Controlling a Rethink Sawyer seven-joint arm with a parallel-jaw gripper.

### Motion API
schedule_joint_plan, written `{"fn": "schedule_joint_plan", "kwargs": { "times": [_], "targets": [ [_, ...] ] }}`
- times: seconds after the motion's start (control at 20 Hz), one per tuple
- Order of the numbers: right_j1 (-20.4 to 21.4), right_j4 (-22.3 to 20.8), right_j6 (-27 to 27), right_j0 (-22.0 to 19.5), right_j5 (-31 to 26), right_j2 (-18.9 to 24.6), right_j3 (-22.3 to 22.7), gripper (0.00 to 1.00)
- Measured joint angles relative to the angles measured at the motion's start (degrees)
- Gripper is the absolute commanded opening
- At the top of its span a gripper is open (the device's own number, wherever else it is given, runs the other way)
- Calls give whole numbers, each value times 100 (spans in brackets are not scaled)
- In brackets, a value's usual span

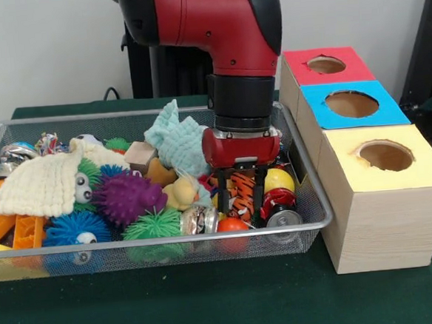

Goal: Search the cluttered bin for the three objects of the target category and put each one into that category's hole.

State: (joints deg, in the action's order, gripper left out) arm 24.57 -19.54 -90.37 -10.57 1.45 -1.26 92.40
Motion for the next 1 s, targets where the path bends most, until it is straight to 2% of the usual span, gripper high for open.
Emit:
{"fn": "schedule_joint_plan", "kwargs": {
  "times": [0.55,1.0],
  "targets": [
    [16,1,0,-116,201,26,100,100],
    [15,1,0,-149,668,29,285,100]
  ]
}}
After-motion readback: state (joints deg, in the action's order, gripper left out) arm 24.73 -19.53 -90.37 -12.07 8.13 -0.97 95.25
